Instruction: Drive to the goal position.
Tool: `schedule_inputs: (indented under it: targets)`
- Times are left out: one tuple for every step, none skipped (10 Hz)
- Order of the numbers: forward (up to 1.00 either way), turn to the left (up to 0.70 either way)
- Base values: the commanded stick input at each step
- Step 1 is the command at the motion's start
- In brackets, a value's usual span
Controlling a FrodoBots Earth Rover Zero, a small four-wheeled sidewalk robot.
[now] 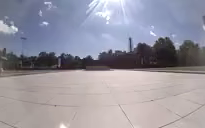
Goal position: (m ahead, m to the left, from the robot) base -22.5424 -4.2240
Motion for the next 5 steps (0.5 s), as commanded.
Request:
schedule_inputs:
  targets:
    - [0.04,0.0]
    - [0.04,0.0]
    - [0.05,0.0]
    - [0.04,0.0]
    - [0.04,0.0]
